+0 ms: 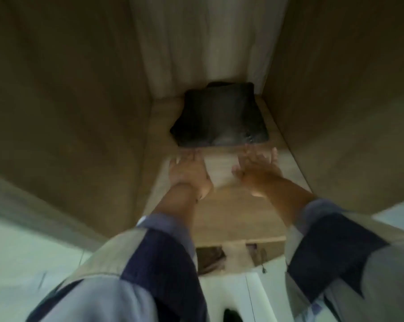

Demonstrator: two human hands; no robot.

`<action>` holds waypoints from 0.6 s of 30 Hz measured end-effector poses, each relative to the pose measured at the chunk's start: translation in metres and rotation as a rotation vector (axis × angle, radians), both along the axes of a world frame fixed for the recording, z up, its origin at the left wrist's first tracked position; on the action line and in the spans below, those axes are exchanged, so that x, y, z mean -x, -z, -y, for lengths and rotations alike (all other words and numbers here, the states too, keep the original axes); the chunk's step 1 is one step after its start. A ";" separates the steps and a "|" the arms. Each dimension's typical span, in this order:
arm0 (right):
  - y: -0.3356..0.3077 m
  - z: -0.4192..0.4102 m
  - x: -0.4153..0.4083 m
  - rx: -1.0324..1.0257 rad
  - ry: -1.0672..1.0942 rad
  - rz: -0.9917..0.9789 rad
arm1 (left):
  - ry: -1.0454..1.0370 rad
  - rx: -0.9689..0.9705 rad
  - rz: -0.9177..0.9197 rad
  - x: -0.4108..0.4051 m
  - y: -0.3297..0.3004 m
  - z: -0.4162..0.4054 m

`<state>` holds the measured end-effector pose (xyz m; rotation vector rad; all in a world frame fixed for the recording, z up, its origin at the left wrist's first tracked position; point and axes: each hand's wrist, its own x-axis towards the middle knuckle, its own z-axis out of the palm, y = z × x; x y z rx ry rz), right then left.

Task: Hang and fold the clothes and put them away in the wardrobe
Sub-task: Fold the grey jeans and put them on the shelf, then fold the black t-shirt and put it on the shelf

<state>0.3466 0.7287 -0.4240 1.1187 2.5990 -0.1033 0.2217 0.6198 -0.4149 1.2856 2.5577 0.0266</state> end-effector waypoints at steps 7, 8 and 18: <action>-0.093 0.116 -0.041 0.068 -0.161 -0.027 | -0.154 0.005 0.068 -0.069 -0.098 0.125; -0.102 0.131 -0.045 0.076 -0.178 -0.036 | -0.177 0.006 0.052 -0.076 -0.109 0.142; -0.163 0.266 -0.093 0.213 -0.562 0.025 | -0.520 -0.018 0.065 -0.172 -0.149 0.322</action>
